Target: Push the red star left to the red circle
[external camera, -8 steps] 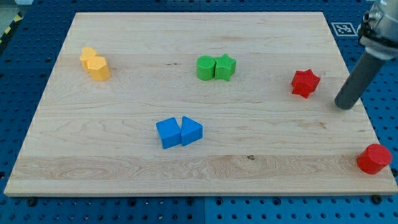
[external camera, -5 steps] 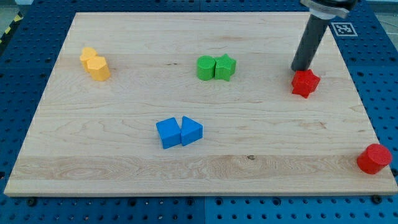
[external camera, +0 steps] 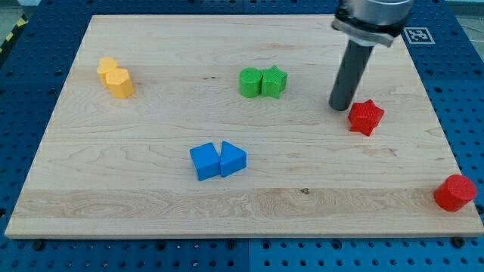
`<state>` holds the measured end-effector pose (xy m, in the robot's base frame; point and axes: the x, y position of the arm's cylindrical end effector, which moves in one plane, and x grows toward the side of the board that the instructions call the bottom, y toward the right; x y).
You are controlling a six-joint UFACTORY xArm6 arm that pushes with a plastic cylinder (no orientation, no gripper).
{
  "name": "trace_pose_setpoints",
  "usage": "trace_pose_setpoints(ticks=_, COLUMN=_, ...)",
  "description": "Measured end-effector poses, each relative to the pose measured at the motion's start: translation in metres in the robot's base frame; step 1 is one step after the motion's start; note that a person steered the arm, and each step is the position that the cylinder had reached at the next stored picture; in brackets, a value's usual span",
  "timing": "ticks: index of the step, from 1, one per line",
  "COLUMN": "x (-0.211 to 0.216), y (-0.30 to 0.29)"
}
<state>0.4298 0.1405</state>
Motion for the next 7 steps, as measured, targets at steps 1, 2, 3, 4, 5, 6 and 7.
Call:
trace_pose_setpoints(ticks=1, x=0.021, y=0.008)
trace_pose_setpoints(ticks=2, x=0.003, y=0.014)
trace_pose_setpoints(ticks=3, x=-0.024, y=0.015)
trace_pose_setpoints(ticks=4, x=-0.014, y=0.047)
trace_pose_setpoints(ticks=5, x=0.014, y=0.056)
trace_pose_setpoints(ticks=6, x=0.042, y=0.056)
trace_pose_setpoints(ticks=7, x=0.055, y=0.047)
